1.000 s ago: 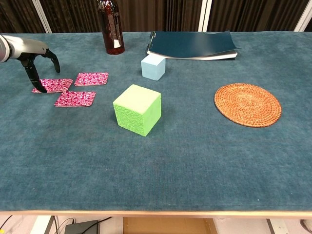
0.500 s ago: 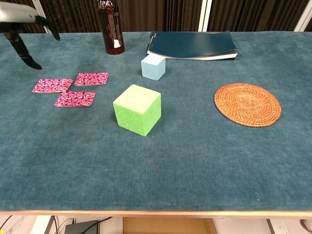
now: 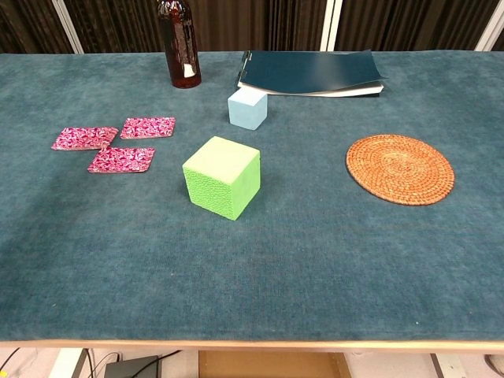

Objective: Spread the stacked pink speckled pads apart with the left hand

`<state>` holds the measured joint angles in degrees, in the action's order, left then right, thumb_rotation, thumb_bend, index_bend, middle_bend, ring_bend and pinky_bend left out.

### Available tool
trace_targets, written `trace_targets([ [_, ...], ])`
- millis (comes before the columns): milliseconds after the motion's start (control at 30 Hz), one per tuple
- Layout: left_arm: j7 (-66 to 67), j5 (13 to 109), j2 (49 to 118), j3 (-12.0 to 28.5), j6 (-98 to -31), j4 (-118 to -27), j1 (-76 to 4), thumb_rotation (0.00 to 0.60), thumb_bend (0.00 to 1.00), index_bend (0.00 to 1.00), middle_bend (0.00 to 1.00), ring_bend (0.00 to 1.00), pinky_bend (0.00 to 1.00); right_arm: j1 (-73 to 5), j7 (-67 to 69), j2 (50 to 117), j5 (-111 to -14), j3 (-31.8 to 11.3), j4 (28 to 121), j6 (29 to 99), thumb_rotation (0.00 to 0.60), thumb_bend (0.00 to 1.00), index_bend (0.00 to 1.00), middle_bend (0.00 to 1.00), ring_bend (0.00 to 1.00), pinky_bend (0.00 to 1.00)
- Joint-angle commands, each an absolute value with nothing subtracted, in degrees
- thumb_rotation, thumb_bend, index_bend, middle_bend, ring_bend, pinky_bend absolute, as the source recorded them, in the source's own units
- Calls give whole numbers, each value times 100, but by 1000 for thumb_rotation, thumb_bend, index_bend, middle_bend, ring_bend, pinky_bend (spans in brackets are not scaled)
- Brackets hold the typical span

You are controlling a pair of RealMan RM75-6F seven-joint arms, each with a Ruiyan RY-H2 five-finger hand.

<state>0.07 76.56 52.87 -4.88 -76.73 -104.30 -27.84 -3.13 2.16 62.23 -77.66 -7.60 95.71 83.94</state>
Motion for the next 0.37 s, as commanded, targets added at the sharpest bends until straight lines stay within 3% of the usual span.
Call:
trace_targets([
  [33, -732, 8552, 5082, -922, -8630, -9935, -1924, 600, 88, 109, 106, 22, 0, -301, 237, 6249, -7785, -778, 9553, 8450, 600, 249, 79, 50, 125, 146],
  [167, -861, 8748, 5259, -994, -9009, -9462, -1524, 600, 88, 109, 106, 23, 0, -293, 291, 6277, -7759, -811, 9530, 8482, 600, 248, 79, 50, 125, 146],
  [367, -1295, 8972, 5329, -999, -9071, -9114, -1373, 600, 89, 109, 106, 23, 0, -304, 297, 6282, -7760, -806, 9525, 8452, 600, 248, 79, 50, 125, 146],
])
